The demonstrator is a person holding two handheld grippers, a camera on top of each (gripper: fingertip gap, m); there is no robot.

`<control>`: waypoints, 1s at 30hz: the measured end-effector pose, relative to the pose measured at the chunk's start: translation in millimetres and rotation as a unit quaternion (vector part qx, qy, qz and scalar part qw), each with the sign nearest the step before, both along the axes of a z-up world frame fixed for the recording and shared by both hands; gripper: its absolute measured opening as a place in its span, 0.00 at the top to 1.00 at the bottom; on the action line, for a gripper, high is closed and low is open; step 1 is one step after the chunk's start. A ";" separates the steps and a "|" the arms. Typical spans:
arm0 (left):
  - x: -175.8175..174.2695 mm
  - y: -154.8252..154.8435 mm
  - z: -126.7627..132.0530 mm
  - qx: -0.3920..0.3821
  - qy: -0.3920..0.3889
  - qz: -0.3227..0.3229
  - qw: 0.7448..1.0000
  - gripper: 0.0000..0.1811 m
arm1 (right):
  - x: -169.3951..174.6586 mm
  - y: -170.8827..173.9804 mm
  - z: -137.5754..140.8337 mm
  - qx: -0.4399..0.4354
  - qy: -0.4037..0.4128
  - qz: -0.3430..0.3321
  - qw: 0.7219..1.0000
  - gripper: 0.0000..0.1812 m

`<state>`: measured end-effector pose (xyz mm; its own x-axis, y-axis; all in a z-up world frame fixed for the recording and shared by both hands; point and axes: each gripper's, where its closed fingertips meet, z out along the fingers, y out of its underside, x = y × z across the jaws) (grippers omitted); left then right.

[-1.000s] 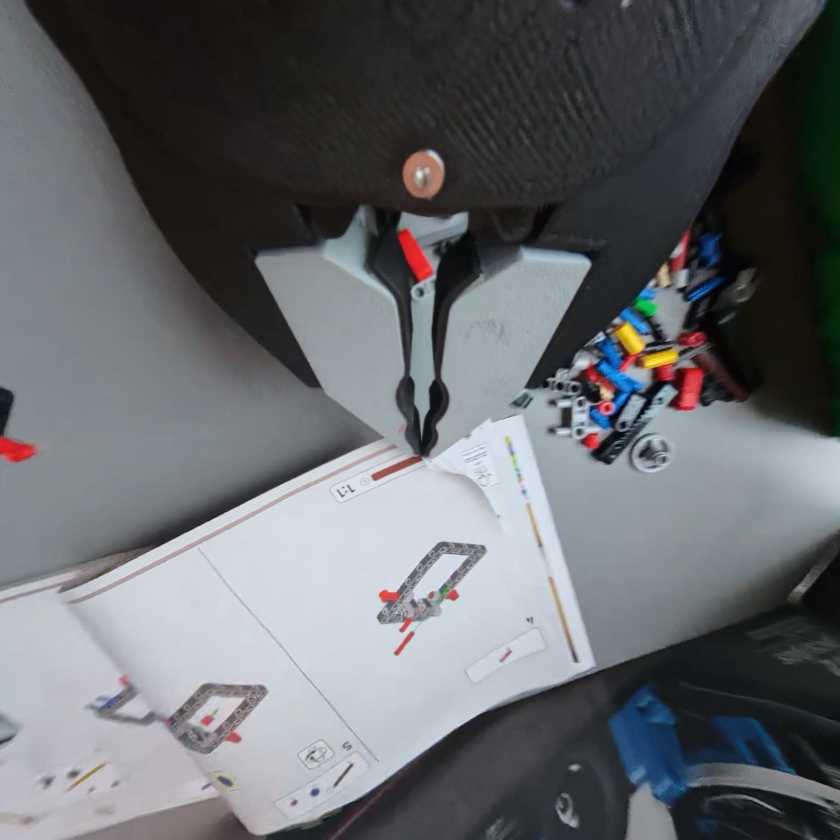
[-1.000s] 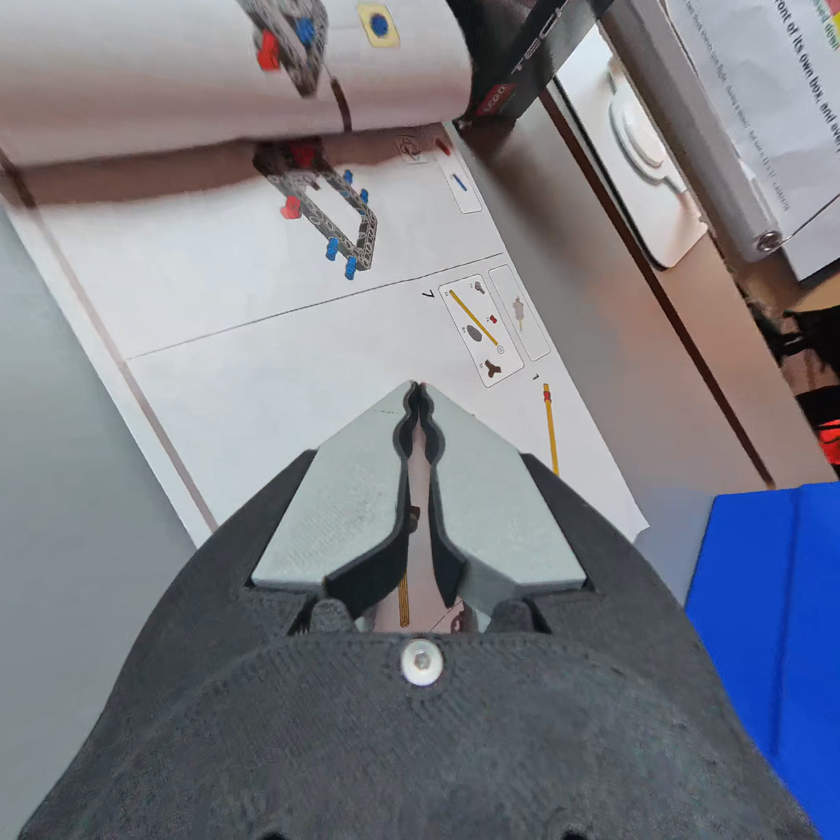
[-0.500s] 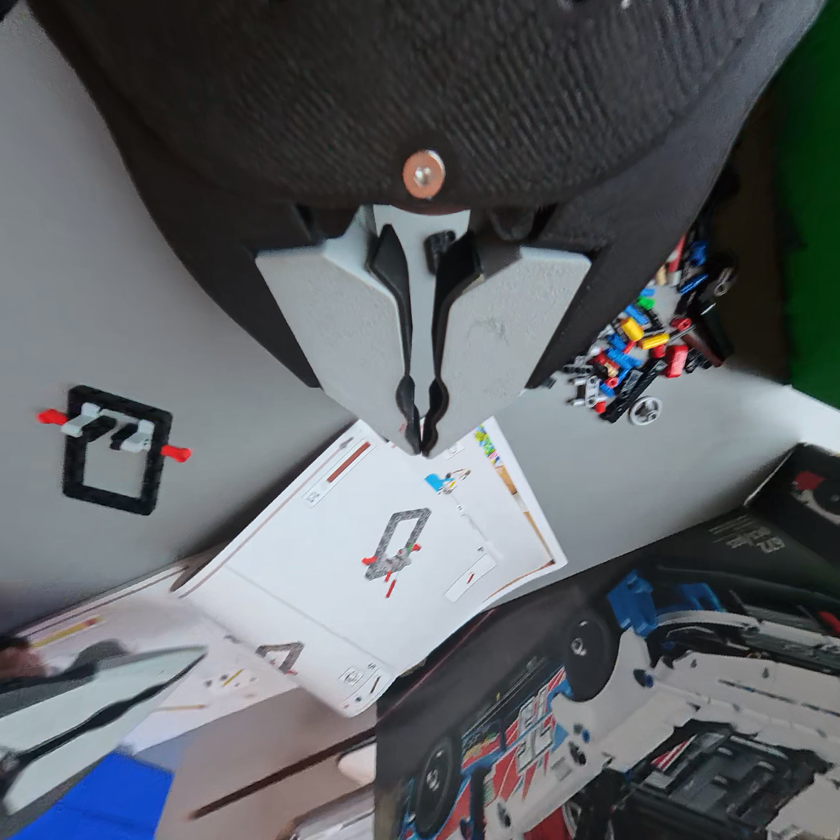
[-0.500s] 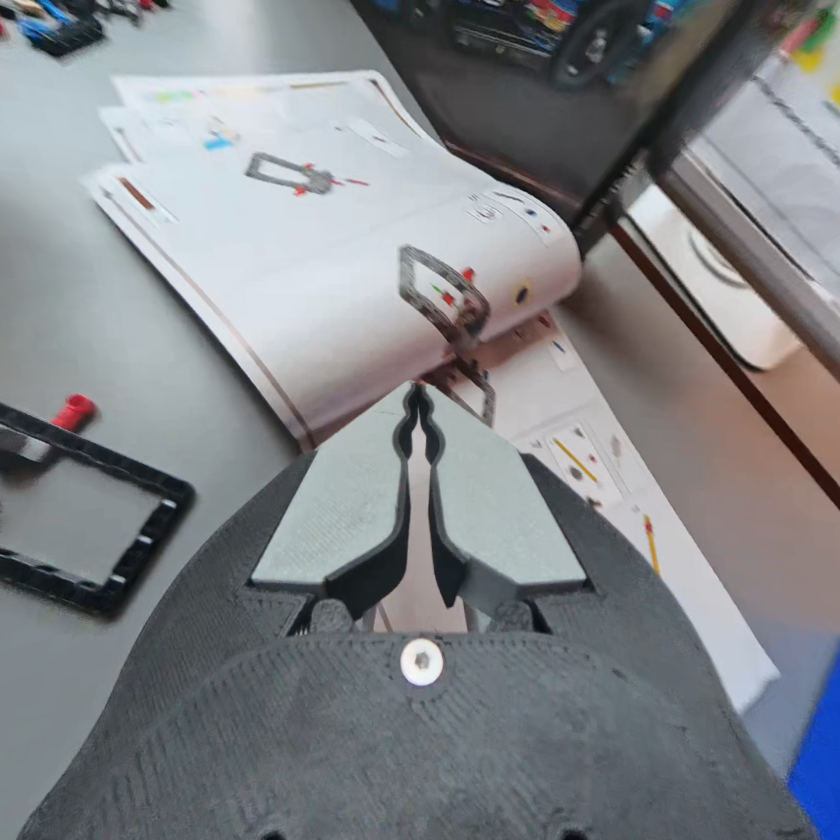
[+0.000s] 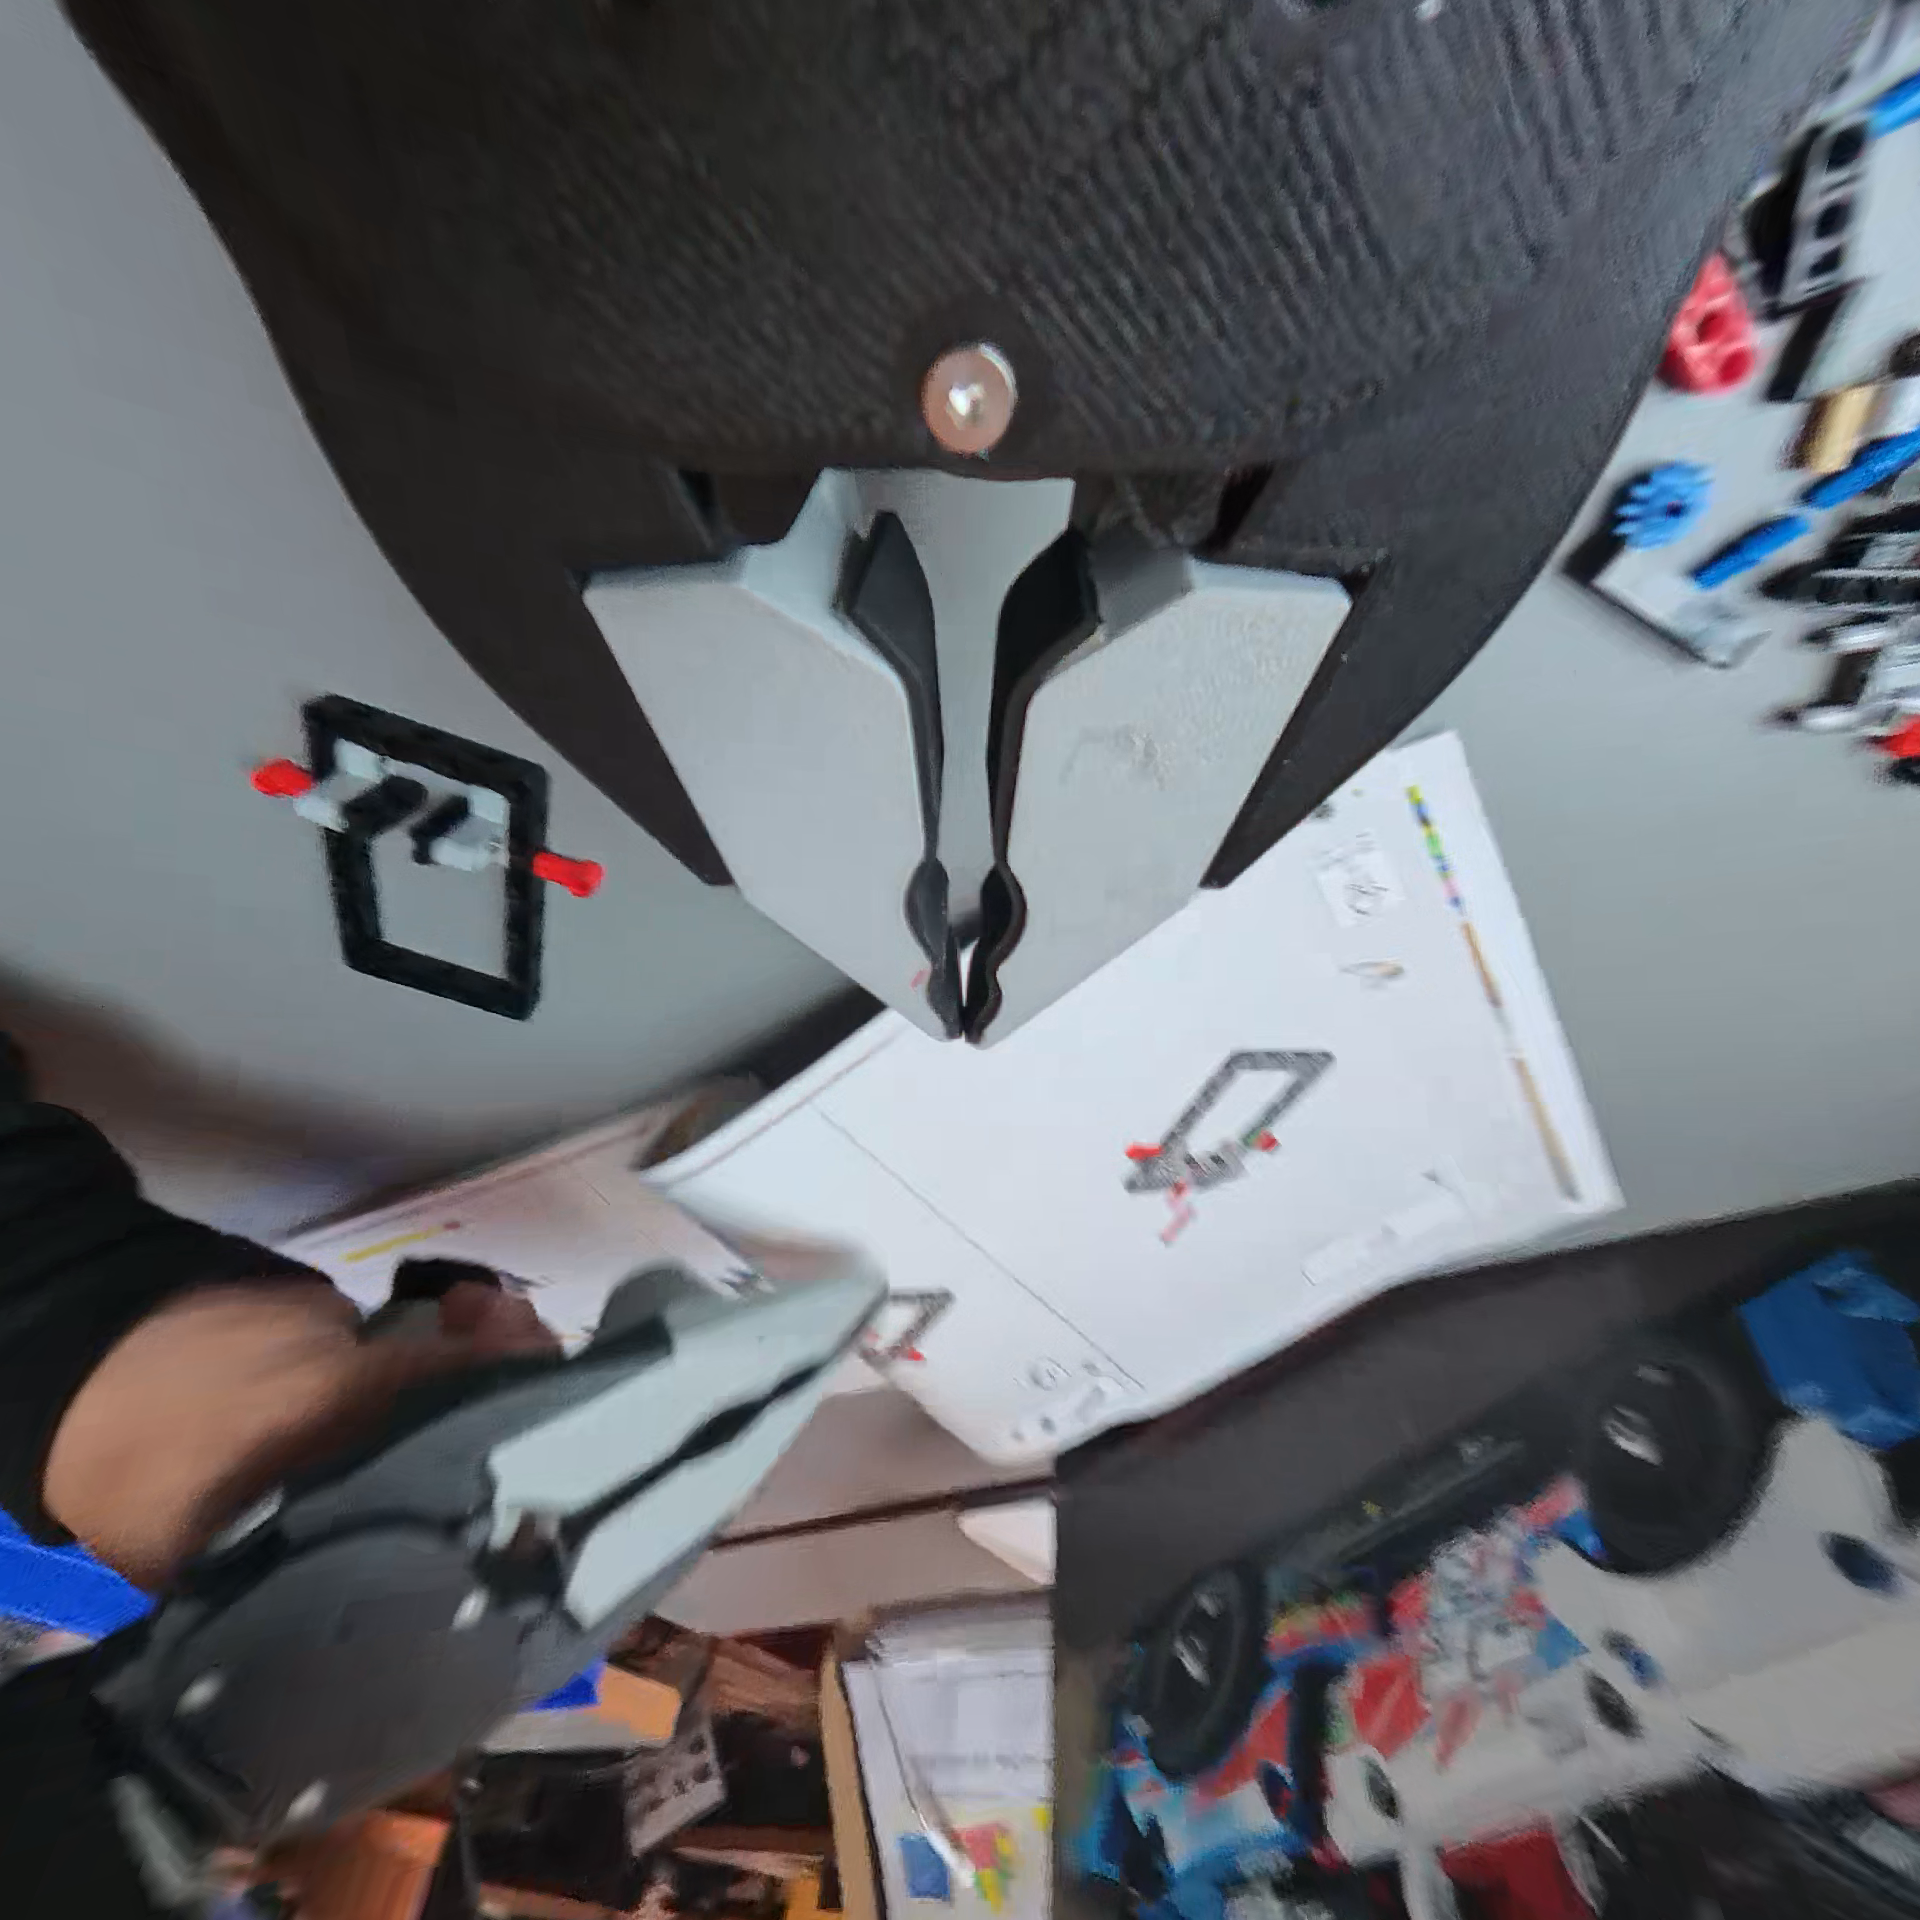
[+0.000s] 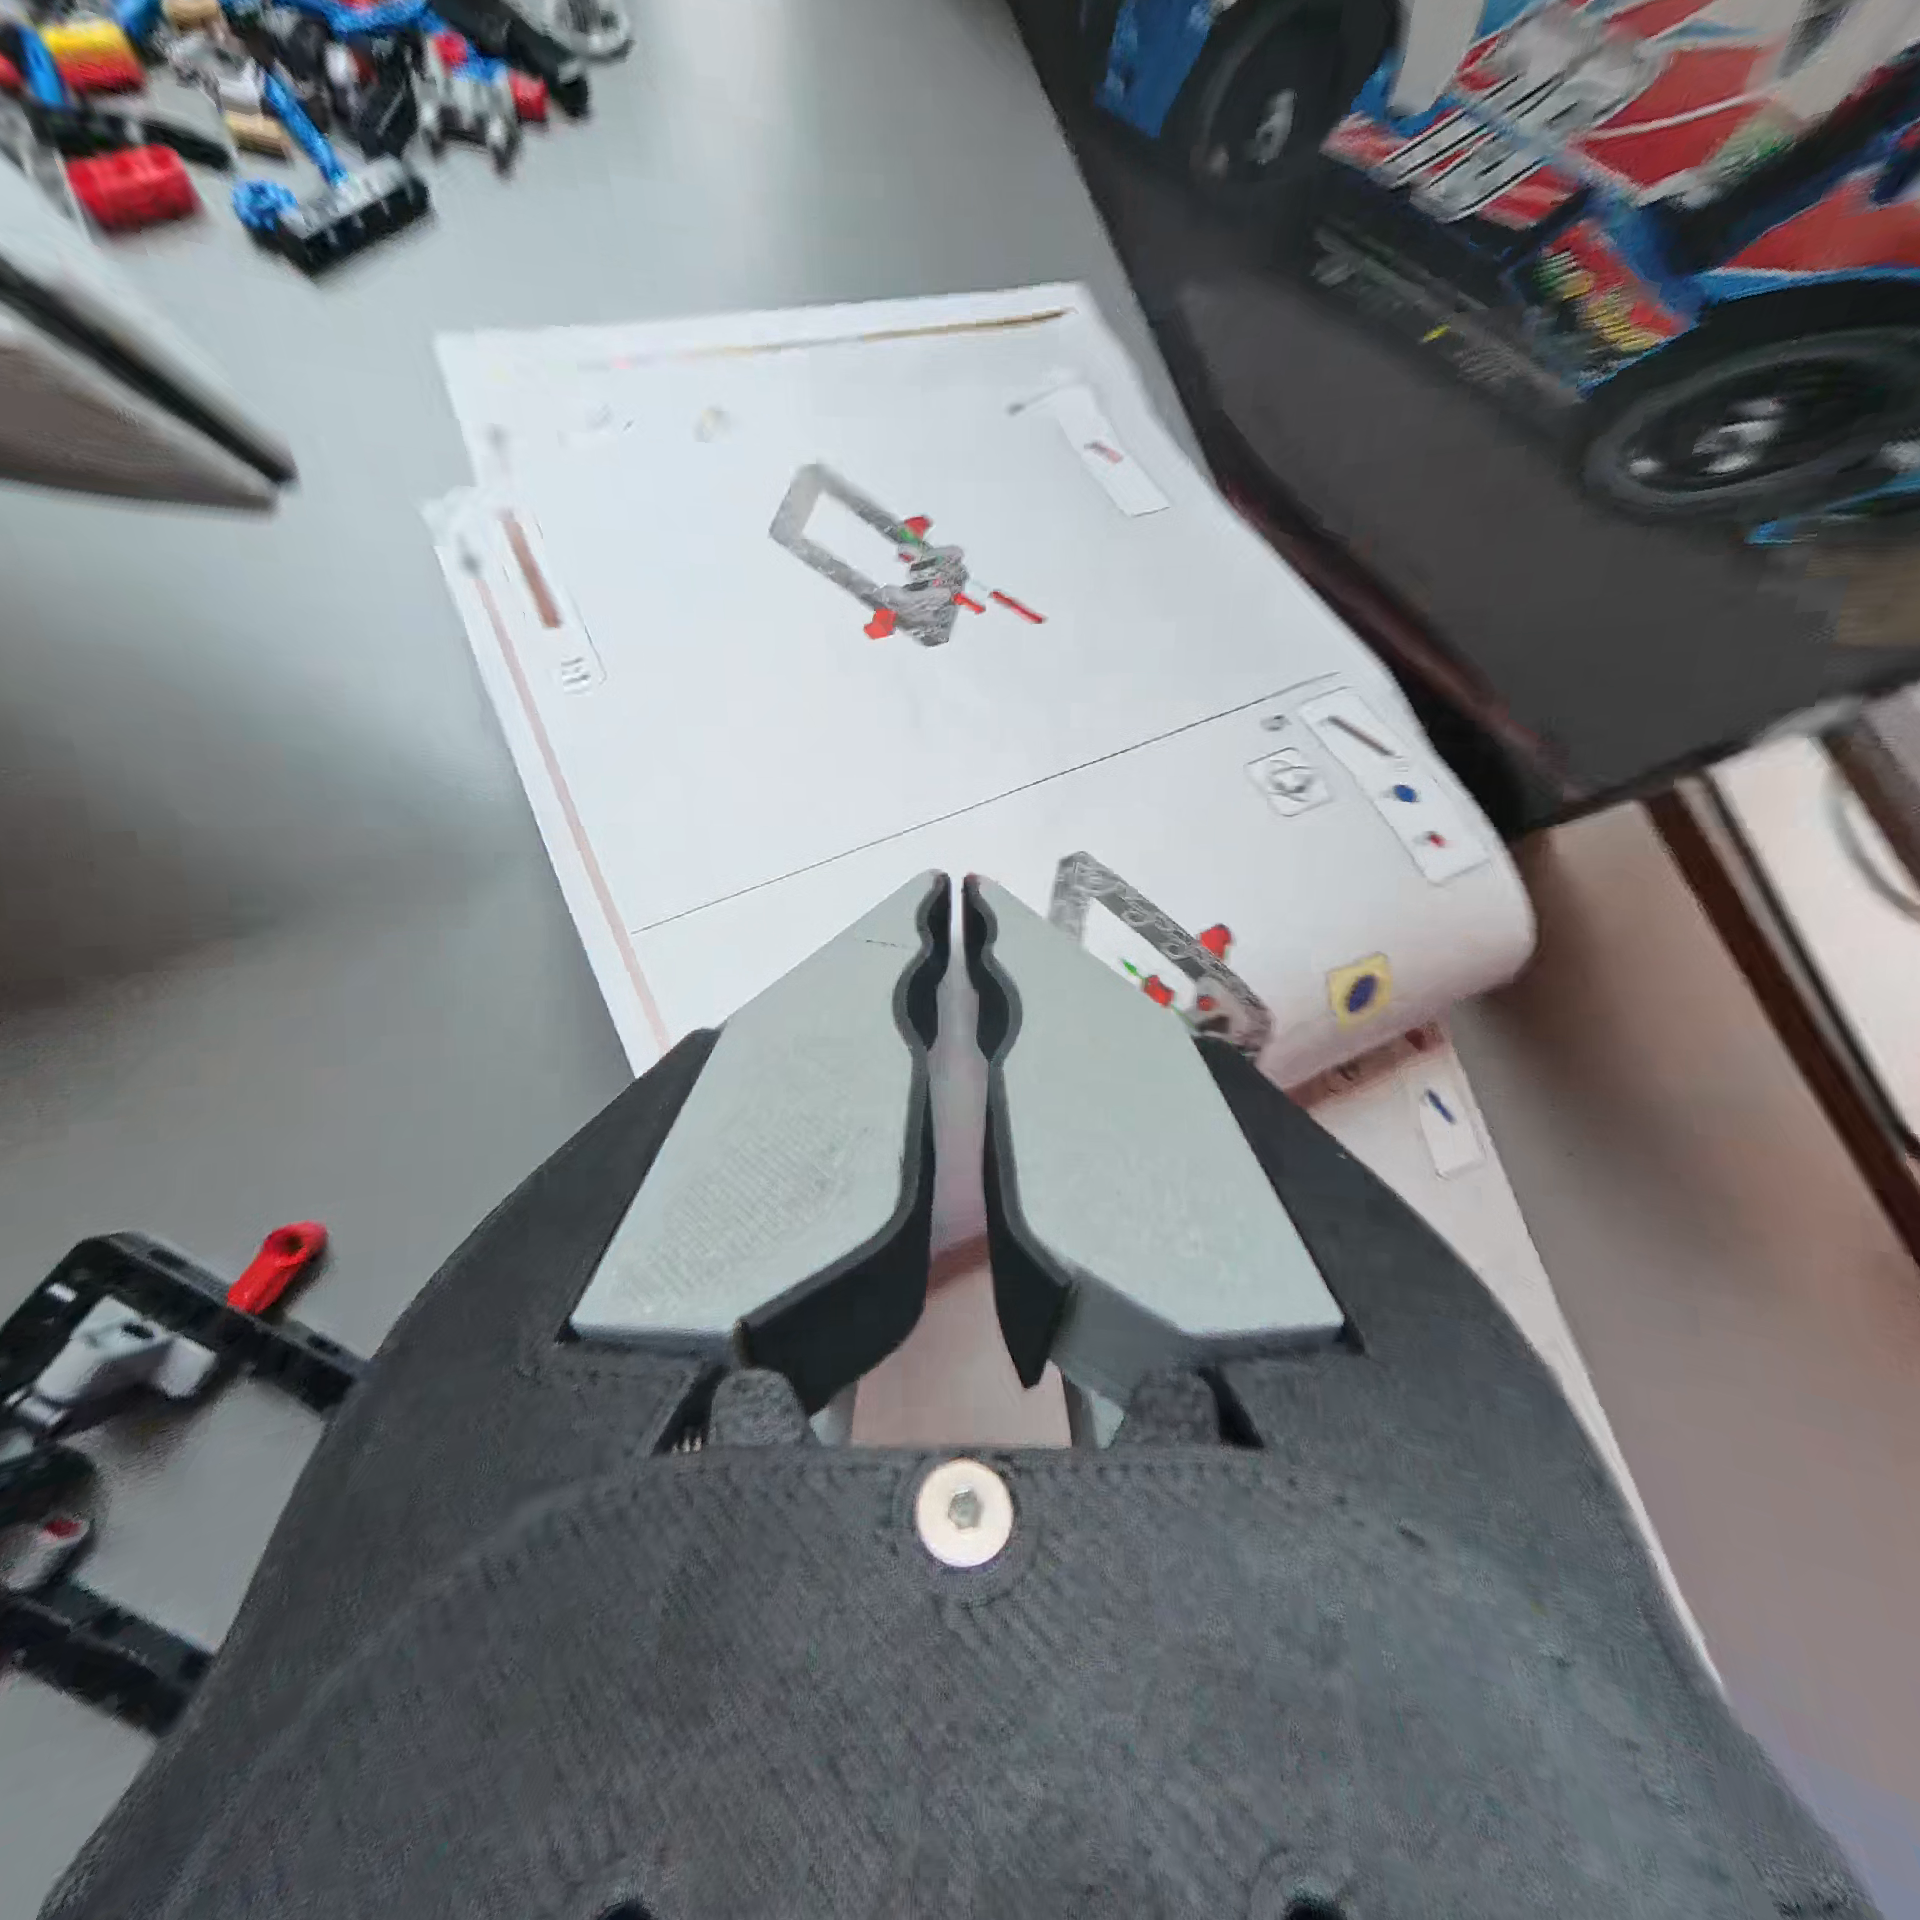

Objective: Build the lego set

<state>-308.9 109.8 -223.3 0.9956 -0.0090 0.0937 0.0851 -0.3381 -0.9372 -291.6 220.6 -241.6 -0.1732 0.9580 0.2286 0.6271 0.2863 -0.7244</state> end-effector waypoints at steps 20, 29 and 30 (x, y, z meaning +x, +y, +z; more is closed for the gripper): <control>28.3 -3.1 3.5 0.006 -0.086 -0.049 0.995 1.00 | 1.6 34.3 -35.9 0.031 -0.075 0.007 0.997 1.00; 24.5 -0.6 -4.9 -0.010 -0.085 -0.045 0.995 1.00 | -6.1 26.5 -49.6 0.065 -0.099 0.002 0.993 1.00; 23.8 -0.6 -5.4 -0.011 -0.084 -0.044 0.995 1.00 | -8.2 25.0 -44.6 0.056 -0.083 -0.005 0.995 1.00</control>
<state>-285.1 109.2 -228.7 0.9613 -0.0909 0.2600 0.2096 -0.3710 -0.9047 -299.8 245.6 -286.1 -0.2080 0.9299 0.3034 0.7392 0.3526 -0.5738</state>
